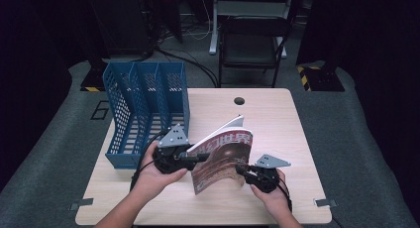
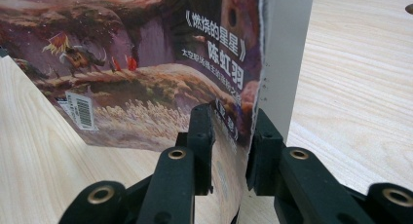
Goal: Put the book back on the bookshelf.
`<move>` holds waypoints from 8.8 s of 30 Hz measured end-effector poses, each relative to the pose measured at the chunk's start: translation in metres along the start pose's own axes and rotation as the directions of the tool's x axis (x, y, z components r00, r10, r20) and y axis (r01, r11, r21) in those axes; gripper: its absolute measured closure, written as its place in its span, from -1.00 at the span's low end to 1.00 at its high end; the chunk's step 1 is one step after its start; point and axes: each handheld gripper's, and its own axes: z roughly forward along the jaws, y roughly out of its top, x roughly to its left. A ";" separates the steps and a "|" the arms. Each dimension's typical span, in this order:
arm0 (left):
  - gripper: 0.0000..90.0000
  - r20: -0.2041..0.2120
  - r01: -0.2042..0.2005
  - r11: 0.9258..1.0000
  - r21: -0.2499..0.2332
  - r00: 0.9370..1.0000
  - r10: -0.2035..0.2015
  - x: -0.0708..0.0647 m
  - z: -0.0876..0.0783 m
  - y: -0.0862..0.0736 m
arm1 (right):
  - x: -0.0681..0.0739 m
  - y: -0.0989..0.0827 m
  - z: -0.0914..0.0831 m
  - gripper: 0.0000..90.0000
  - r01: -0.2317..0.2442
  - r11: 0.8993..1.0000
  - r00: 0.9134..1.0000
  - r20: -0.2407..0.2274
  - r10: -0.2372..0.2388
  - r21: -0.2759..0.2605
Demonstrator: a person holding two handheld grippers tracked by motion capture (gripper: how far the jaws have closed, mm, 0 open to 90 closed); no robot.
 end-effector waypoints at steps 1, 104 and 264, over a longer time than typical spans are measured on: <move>0.43 -0.008 0.004 1.000 -0.005 1.000 -0.004 0.000 0.001 0.002 | 0.000 0.000 0.000 0.68 0.001 1.000 1.000 0.000 -0.001 0.000; 0.86 -0.072 0.008 0.987 0.158 0.997 0.004 0.007 0.022 0.031 | -0.002 0.000 0.000 0.59 -0.005 1.000 1.000 0.000 0.005 -0.002; 0.87 -0.467 0.268 0.960 -0.086 0.840 -0.276 0.097 -0.192 0.021 | -0.010 -0.009 0.000 0.11 -0.032 0.999 0.998 0.046 0.031 0.018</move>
